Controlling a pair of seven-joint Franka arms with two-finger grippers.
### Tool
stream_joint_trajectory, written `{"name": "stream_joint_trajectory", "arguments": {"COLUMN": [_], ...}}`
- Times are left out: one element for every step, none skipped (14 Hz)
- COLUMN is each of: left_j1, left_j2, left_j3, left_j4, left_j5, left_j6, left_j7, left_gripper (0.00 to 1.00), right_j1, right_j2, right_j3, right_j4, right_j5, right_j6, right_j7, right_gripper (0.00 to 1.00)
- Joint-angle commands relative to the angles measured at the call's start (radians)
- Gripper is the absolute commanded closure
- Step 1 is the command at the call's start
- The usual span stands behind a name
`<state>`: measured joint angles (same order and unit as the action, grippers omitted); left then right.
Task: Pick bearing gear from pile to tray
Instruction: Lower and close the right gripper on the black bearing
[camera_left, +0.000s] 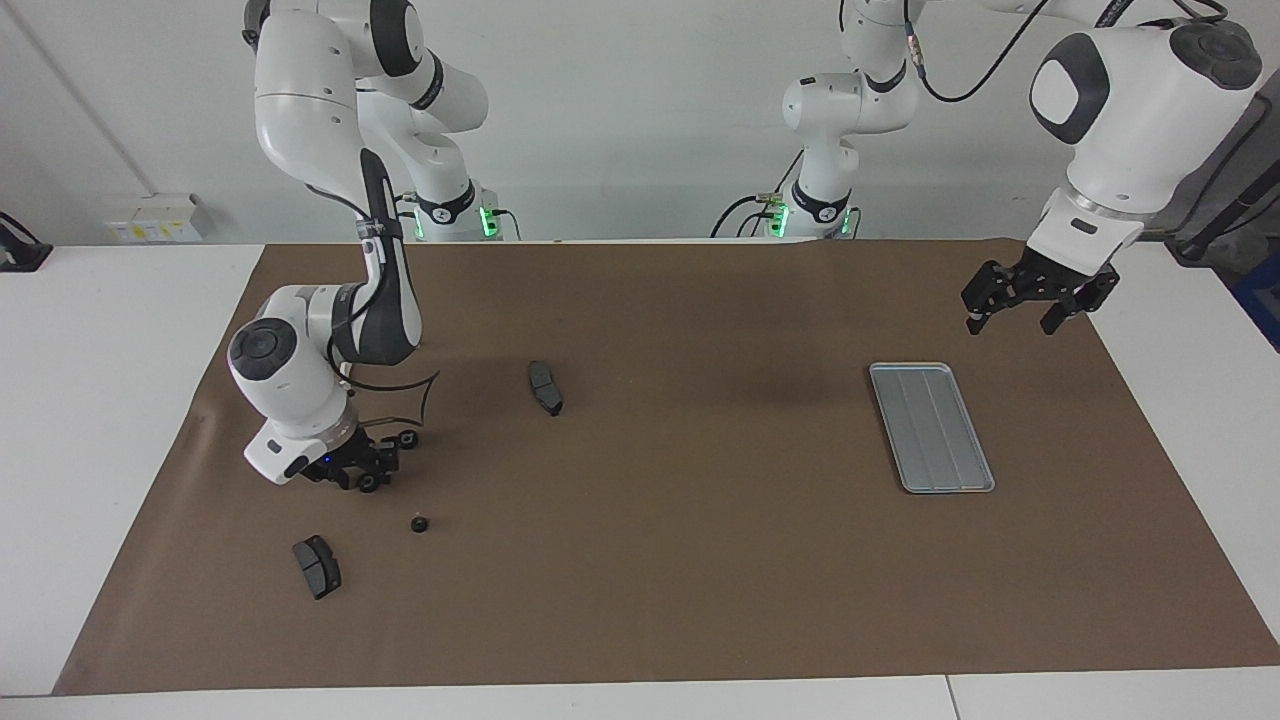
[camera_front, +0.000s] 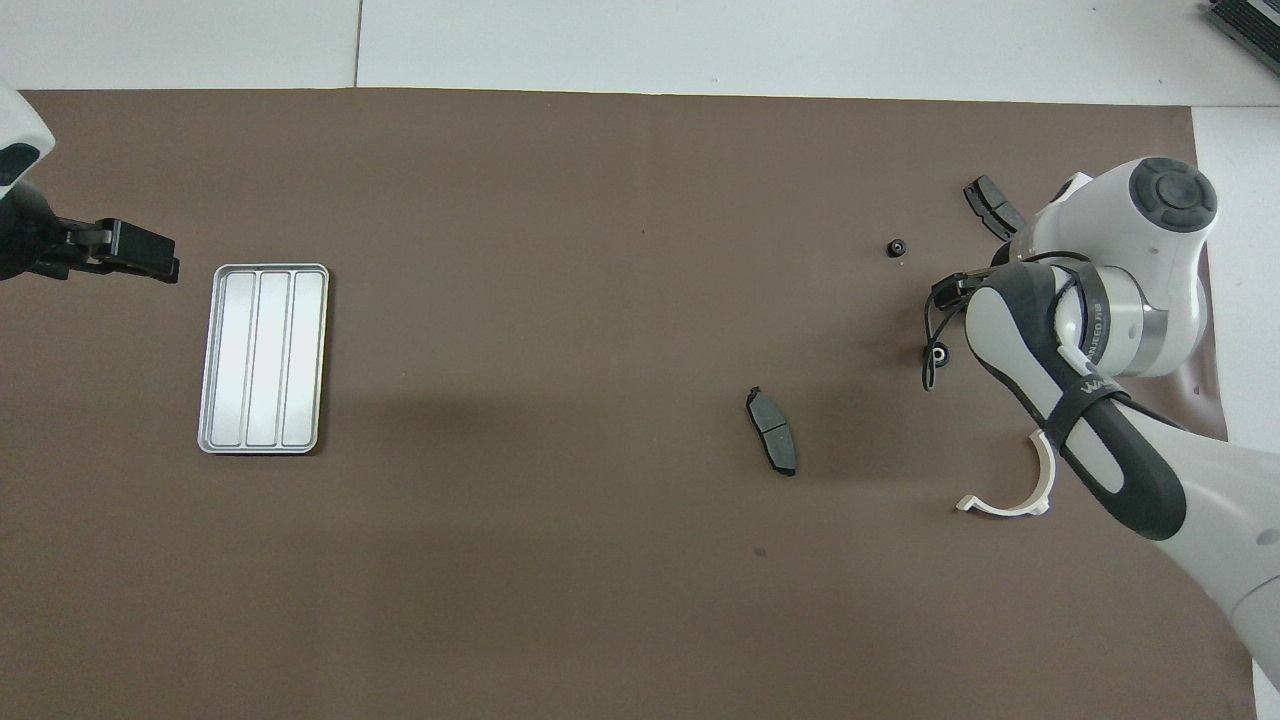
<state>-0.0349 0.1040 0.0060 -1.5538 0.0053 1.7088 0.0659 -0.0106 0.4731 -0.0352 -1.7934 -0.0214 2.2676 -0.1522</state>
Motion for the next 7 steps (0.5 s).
{"name": "stream_joint_trajectory", "arguments": {"left_j1": [0.001, 0.001, 0.001, 0.001, 0.001, 0.001, 0.001], "left_j2": [-0.032, -0.032, -0.032, -0.032, -0.032, -0.032, -0.032], "left_j3": [0.005, 0.005, 0.005, 0.005, 0.005, 0.005, 0.005], "left_j4": [-0.037, -0.037, -0.037, -0.037, -0.037, -0.037, -0.037], "left_j5": [-0.007, -0.007, -0.007, -0.007, -0.007, -0.007, -0.007], "left_j6": [0.008, 0.006, 0.008, 0.008, 0.008, 0.008, 0.008], "left_j7": [0.014, 0.014, 0.014, 0.014, 0.014, 0.015, 0.014], "left_gripper": [0.00, 0.00, 0.00, 0.00, 0.00, 0.00, 0.00], "right_j1": [-0.009, -0.009, -0.009, -0.011, -0.012, -0.012, -0.012], "right_j2": [-0.008, -0.008, -0.008, -0.008, -0.008, -0.008, -0.008], "right_j3": [0.006, 0.005, 0.006, 0.005, 0.005, 0.005, 0.005], "right_j4": [-0.029, -0.029, -0.031, -0.031, -0.031, -0.031, -0.031], "right_j5": [0.008, 0.006, 0.008, 0.008, 0.008, 0.008, 0.008], "right_j6": [0.021, 0.021, 0.021, 0.021, 0.021, 0.021, 0.021], "right_j7": [-0.023, -0.023, -0.023, -0.023, -0.023, -0.023, -0.023], "right_gripper": [0.38, 0.38, 0.38, 0.38, 0.41, 0.45, 0.57]}}
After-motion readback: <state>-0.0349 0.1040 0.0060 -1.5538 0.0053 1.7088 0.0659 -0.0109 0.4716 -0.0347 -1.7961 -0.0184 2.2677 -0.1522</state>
